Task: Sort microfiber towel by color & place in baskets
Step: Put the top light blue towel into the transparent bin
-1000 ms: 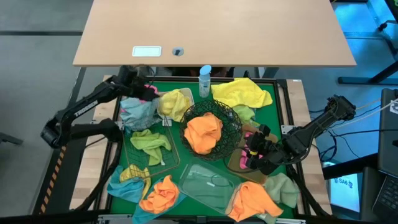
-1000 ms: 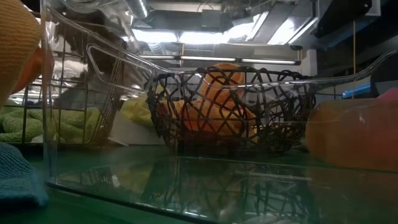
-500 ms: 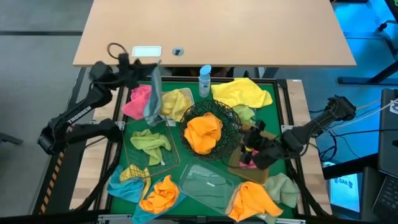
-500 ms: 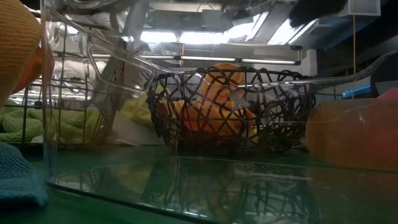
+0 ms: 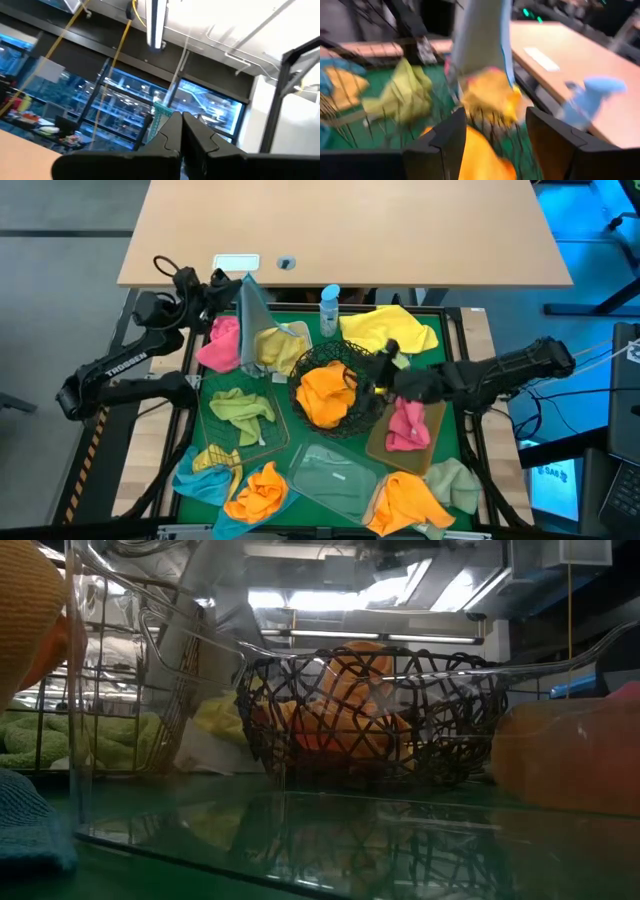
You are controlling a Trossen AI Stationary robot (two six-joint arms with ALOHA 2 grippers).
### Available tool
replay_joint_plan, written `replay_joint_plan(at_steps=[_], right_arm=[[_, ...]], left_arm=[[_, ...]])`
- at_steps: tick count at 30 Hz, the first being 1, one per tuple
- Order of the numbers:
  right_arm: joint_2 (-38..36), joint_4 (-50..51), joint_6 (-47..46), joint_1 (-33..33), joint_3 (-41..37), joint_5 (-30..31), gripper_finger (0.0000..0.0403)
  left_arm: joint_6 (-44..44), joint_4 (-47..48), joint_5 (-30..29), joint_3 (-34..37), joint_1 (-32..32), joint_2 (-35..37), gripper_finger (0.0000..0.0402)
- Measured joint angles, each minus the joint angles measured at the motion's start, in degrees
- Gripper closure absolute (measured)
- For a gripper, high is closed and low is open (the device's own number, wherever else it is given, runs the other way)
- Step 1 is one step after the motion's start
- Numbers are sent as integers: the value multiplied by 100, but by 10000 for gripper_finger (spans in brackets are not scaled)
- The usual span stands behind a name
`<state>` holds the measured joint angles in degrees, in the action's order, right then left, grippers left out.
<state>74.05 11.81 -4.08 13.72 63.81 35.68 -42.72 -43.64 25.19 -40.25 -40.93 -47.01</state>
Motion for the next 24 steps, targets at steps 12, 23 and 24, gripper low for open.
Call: replay_joint_plan(at_steps=[12,23,24], right_arm=[[863,-3398,1381,-1469,0,-2662,201],[2040,-5333,1529,-2234,0,-3184,201],[2101,-5363,1500,-2283,0,-3214,201]], left_arm=[[720,21,-52,0,715,-346,401],[748,31,-55,0,1094,-924,401],[759,29,-53,0,1138,-982,401]])
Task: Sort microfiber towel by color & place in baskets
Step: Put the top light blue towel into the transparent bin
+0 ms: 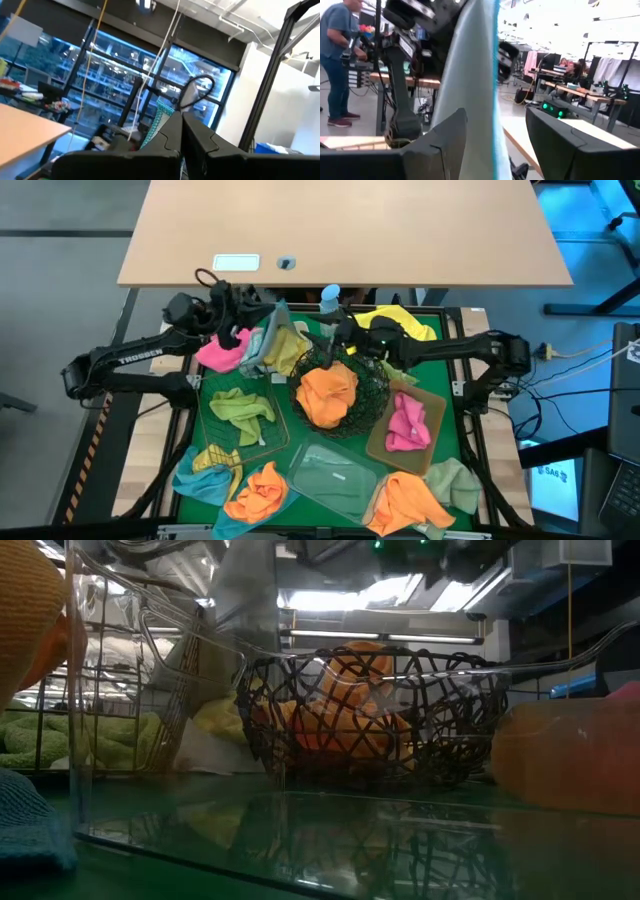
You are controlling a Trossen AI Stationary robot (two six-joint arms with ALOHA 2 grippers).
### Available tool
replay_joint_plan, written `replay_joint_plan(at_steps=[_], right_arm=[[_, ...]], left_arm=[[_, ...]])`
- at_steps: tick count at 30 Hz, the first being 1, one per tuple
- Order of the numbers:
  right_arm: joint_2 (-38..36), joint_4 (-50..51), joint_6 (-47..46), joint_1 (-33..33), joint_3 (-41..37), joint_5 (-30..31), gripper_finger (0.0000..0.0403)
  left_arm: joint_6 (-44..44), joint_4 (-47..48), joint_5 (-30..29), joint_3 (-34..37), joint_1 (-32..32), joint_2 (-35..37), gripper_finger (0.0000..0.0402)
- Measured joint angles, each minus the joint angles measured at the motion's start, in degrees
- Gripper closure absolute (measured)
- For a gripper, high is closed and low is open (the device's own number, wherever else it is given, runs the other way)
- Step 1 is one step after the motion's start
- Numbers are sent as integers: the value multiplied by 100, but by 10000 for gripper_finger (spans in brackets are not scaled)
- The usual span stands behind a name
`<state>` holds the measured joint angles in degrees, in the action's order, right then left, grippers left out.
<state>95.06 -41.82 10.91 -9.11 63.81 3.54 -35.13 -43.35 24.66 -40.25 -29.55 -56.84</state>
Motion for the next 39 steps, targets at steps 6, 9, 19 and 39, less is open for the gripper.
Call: replay_joint_plan(at_steps=[6,9,19,39], right_arm=[[248,-232,-23,-122,0,-355,201],[299,-232,-28,-104,0,-609,201],[320,-228,-521,-100,0,-1369,201],[-87,165,-789,-104,-6,-1634,388]], left_arm=[[418,-2,1,0,296,-338,401],[573,-5,-1,0,419,-513,401],[1247,-3,-290,0,793,-1164,401],[1770,-174,-1182,-6,1087,-1308,368]])
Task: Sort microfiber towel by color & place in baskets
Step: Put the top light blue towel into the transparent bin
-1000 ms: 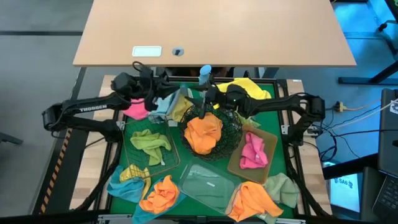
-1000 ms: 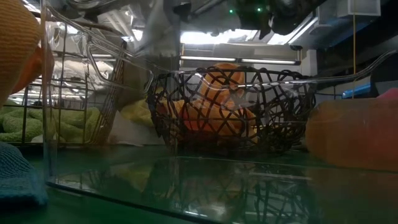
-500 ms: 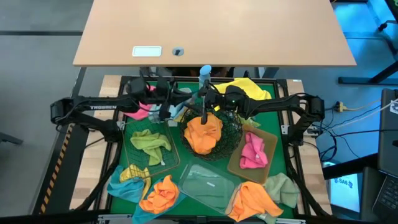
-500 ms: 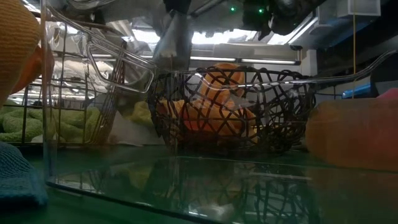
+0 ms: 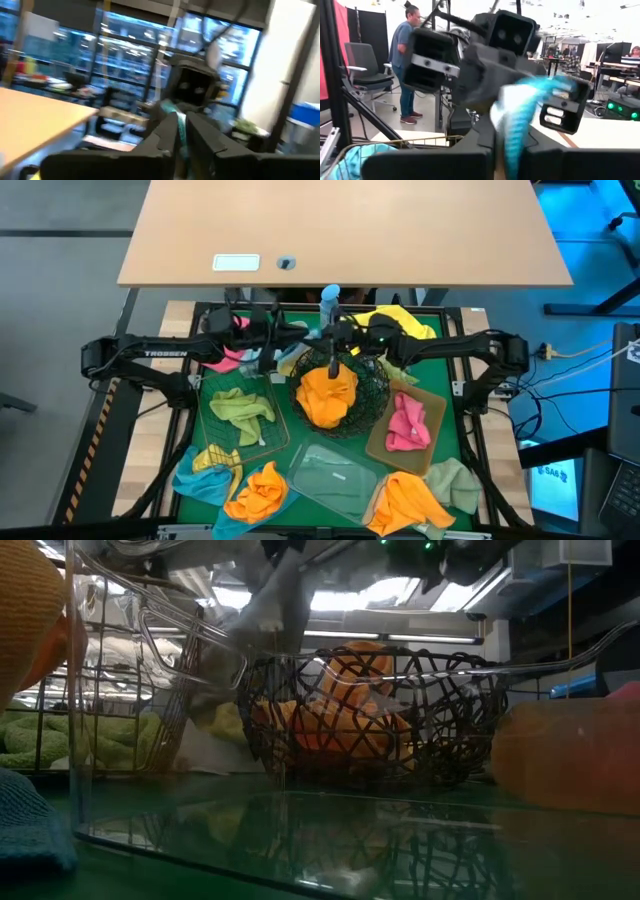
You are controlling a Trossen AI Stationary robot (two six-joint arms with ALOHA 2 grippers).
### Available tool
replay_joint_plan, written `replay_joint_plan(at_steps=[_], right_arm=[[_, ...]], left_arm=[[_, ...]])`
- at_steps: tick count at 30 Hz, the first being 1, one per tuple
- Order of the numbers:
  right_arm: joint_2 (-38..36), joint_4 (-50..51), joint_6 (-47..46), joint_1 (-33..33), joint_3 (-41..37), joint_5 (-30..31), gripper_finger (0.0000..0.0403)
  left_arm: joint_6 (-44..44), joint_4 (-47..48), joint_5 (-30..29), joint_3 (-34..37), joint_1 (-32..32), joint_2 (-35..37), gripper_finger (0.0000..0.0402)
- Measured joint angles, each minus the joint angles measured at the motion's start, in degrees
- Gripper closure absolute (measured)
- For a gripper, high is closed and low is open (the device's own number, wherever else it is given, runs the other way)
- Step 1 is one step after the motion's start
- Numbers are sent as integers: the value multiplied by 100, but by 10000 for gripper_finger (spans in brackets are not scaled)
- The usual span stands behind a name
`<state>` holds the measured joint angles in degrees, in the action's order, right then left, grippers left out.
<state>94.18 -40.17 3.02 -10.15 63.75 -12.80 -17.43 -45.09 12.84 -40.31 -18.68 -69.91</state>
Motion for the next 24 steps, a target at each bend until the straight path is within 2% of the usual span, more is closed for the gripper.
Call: replay_joint_plan(at_steps=[4,6,15,24], right_arm=[[-473,395,-28,7,2,-35,395],[-710,588,-144,7,2,-37,393],[-1755,710,-195,4,2,-177,400],[-2555,676,-1235,111,4,-1271,400]], left_arm=[[-22,73,-974,0,-5,-7,337],[18,67,-1235,0,-7,-4,327],[461,87,-1223,0,-20,-4,323],[462,113,-1215,0,-20,-4,323]])
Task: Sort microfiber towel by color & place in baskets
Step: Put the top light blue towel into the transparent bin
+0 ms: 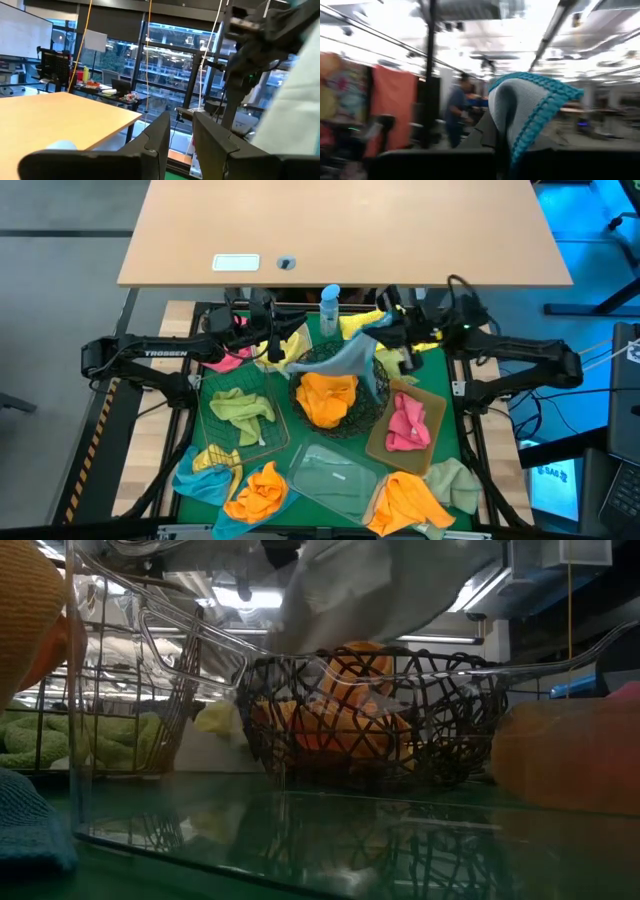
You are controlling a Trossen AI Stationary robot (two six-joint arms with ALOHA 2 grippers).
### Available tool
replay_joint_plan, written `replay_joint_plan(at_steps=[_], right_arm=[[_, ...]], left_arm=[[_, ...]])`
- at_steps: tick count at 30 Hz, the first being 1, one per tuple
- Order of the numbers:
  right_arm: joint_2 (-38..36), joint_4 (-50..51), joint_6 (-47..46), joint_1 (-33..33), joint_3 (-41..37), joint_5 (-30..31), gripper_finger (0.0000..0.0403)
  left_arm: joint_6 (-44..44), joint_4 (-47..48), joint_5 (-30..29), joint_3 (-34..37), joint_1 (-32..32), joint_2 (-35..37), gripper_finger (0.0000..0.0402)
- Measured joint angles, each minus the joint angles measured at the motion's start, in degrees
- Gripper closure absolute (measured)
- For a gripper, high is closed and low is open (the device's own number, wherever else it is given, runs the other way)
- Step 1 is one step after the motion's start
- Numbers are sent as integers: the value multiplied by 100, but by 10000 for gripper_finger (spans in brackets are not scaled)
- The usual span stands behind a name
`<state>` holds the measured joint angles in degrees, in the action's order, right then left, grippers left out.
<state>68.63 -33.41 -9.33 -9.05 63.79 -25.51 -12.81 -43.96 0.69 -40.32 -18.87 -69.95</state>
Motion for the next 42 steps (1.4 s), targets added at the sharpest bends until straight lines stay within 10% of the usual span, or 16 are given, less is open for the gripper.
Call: replay_joint_plan(at_steps=[27,42], right_arm=[[-4,-824,-514,2672,516,-354,401],[739,-811,-217,3039,525,94,400]], left_arm=[[-1,598,4,9,0,0,324],[-3,624,4,9,0,0,324]])
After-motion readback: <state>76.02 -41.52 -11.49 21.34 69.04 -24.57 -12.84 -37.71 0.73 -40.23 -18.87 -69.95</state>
